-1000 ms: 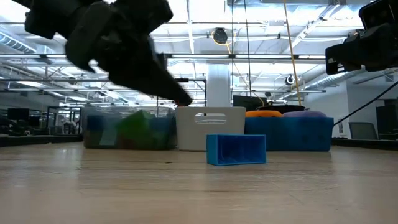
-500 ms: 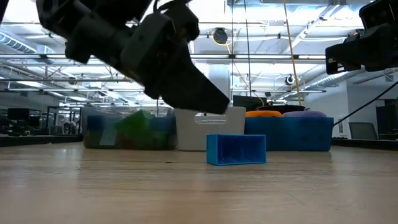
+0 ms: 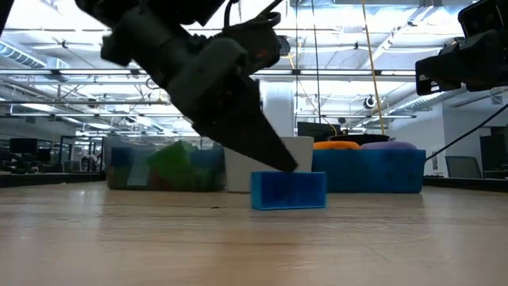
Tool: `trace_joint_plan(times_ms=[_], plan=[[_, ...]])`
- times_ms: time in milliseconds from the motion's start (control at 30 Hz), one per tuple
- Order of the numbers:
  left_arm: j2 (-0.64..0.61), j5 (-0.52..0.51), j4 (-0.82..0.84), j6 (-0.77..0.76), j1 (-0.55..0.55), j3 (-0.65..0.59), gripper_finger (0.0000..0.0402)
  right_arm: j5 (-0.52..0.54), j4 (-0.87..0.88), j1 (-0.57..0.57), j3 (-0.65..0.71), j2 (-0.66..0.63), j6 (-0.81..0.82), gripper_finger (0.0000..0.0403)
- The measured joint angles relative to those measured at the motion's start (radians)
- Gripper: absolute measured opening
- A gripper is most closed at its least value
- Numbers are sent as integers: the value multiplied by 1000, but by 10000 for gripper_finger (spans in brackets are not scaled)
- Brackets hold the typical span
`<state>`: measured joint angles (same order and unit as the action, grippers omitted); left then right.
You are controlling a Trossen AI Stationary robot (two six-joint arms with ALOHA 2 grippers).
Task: Pick & Place Toys
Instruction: Put the blue game piece into the black bin
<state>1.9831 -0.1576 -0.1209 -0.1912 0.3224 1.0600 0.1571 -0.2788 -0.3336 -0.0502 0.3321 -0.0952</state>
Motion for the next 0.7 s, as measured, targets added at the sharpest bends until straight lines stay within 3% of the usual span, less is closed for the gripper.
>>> trace_joint_plan(times_ms=[300, 467, 700], plan=[[-165, 33, 312, -65, 48, 9, 162, -1, 0, 0, 0, 0, 0, 4], [-262, 4, 379, -81, 76, 12, 149, -1, 0, 0, 0, 0, 1, 4], [-302, -11, 386, -77, 109, 13, 132, -1, 0, 0, 0, 0, 1, 4]])
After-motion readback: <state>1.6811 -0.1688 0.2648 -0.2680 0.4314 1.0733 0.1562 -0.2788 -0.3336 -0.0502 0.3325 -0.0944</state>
